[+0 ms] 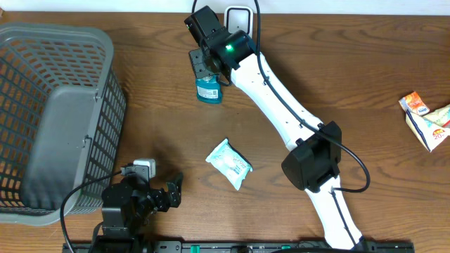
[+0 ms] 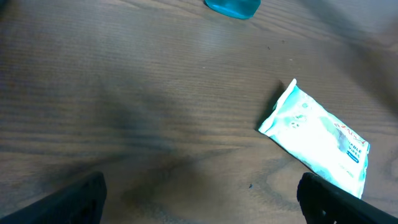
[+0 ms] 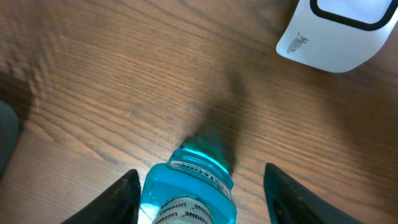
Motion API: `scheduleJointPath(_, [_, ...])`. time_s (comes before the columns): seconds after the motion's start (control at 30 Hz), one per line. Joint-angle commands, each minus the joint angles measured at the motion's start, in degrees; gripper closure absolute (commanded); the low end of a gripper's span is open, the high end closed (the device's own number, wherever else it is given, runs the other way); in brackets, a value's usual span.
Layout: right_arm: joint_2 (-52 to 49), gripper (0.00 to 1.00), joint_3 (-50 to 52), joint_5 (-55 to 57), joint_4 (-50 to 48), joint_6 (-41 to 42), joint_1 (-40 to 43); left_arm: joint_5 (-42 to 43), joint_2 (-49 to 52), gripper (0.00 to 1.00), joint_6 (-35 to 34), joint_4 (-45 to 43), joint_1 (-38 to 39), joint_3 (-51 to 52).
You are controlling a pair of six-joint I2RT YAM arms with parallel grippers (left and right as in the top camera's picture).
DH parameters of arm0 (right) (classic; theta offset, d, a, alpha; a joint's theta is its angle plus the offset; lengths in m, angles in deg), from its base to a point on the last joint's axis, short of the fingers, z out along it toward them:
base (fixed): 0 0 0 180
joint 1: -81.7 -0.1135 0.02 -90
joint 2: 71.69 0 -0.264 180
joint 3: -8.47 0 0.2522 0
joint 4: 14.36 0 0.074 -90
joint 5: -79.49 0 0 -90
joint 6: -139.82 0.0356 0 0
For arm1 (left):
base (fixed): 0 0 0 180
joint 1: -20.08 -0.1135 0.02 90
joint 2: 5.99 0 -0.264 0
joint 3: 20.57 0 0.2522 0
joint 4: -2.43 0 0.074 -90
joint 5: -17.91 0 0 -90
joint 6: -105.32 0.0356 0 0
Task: Scan the item barcode
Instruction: 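Lift the mouthwash and carry it up toward the scanner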
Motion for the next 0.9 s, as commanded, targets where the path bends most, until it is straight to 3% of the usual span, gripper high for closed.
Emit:
scheduleJointPath(0.0, [0.3, 0.39, -1.6, 0.9, -0.2, 0.3, 0.3, -0.3, -0.1, 0.02, -0.3, 0.7, -0.2, 0.6])
scheduleJointPath(0.17, [1.0, 0.24, -1.6, 0.9, -0.2, -5.2, 0.3, -0.3, -0.1, 0.02, -0.3, 0.7, -0.2, 0.6])
scheduleJointPath(0.27, [3.6, 0.01, -1.6, 0.9, 1.6, -10.6, 0.3, -0.3, -0.1, 0.02, -0.3, 0.7, -0.2, 0.6])
scheduleJointPath(0.6, [7.9, 0.01, -1.5, -1.2, 8.7, -33.1, 0.4, -0.3, -0.1, 0.02, -0.3, 0.7, -0.2, 0.6])
scheduleJointPath(0.87, [9.7, 0.01, -1.2, -14.7, 12.7, -33.3, 1.6, -0.3, -0.1, 0.02, -0.3, 0.7, -0.2, 0.6])
